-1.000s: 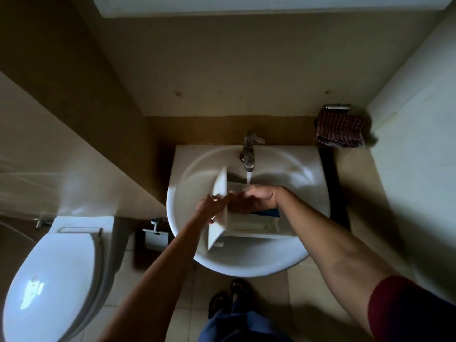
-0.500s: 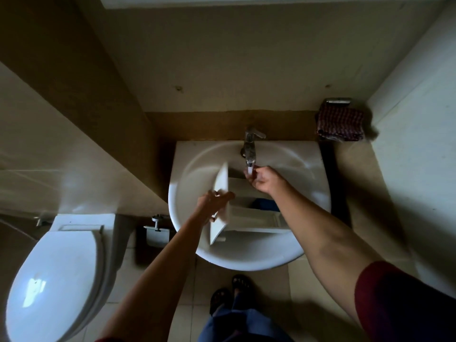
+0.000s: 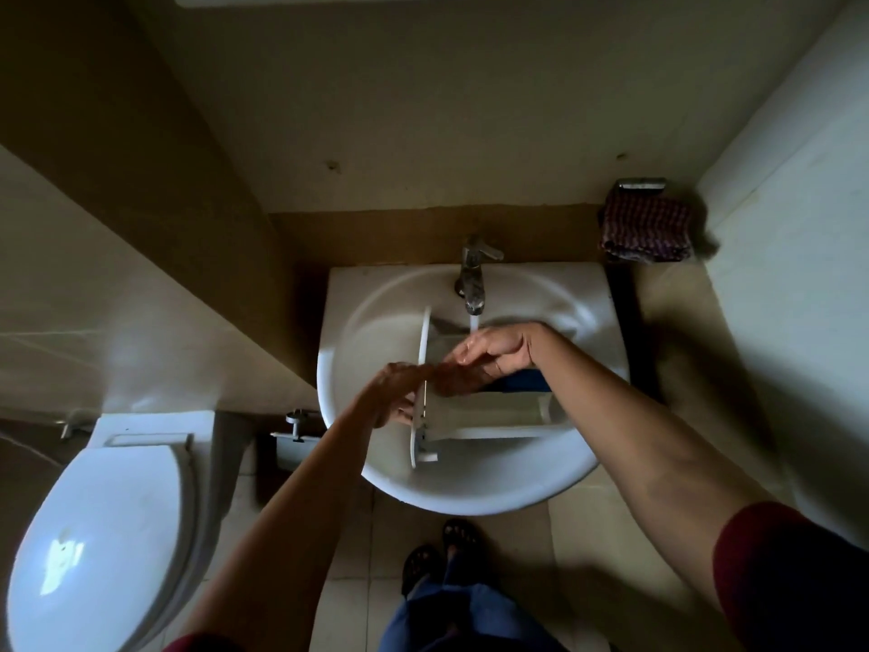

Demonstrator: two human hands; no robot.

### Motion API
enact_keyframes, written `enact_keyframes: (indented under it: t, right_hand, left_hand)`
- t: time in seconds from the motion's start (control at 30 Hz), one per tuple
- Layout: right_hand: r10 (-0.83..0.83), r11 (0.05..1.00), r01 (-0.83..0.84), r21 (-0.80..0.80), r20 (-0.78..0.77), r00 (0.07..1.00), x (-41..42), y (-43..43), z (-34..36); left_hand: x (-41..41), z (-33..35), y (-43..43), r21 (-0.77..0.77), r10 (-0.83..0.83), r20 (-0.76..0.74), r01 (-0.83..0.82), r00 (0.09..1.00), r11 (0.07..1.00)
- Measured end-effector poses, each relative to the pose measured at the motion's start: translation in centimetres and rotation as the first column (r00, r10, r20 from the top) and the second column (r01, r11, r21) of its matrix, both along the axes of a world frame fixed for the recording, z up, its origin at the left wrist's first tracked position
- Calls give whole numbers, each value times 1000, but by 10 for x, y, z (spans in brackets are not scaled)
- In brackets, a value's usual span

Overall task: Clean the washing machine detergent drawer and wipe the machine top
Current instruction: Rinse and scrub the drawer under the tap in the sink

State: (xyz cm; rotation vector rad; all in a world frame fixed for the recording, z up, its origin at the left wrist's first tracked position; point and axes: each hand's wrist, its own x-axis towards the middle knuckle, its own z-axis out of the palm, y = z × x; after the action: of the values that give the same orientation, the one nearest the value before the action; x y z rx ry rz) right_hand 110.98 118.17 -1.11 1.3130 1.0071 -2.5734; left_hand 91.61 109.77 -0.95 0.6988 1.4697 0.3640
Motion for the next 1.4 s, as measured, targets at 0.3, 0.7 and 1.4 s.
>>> enact_keyframes:
  t: [0.3, 0.7, 1.4]
  right_hand:
    - [-715, 699, 699, 152, 196, 671, -13, 12, -4]
    - [-600, 799, 602, -11, 64, 797, -19, 8, -4]
    - [-439, 892, 416, 179, 120, 890, -15, 9, -13]
  left_hand:
    - [-13, -15, 3, -64, 51, 72, -47, 996, 997]
    - [-14, -19, 6, -137, 73, 72, -63, 995, 989]
    - [-9, -15, 5, -120, 49, 54, -42, 997, 992]
